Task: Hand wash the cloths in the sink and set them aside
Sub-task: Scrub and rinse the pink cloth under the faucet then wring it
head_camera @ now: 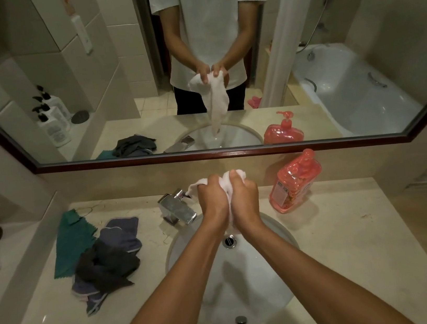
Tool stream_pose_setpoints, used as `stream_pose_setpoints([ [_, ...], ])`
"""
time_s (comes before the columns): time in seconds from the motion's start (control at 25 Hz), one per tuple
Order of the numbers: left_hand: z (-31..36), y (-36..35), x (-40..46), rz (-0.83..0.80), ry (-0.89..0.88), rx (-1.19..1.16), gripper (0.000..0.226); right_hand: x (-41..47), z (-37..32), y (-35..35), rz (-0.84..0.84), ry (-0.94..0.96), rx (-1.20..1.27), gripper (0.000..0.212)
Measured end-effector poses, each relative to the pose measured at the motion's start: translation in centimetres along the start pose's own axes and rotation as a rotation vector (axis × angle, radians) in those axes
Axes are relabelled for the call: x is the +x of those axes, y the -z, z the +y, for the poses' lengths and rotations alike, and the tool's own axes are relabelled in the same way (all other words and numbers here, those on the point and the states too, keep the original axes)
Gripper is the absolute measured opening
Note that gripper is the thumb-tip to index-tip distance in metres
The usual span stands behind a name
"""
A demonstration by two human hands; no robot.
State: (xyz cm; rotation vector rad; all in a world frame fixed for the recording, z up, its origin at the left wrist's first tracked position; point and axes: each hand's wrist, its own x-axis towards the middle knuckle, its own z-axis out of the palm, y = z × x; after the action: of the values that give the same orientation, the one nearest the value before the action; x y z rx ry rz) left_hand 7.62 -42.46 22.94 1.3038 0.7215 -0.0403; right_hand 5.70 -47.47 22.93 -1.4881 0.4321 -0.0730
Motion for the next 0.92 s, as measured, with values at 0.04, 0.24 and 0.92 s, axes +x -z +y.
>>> stream_pose_setpoints([
  [0.04,0.3,0.2,0.3,0.002,0.015,-0.017,0.023,-0.7,0.6,0.1,-0.021,0.007,0.005,0.034],
  [0.24,-1.6,-0.2,-0.6,-0.033,0.045,0.014,0.025,1.2,-0.7,0.3,0.06,0.004,-0.092,0.041],
  [0.92,-1.3,-0.1,-0.2,0.001,0.04,-0.021,0.024,0.6,0.6,0.2,0.066,-0.025,-0.022,0.038],
])
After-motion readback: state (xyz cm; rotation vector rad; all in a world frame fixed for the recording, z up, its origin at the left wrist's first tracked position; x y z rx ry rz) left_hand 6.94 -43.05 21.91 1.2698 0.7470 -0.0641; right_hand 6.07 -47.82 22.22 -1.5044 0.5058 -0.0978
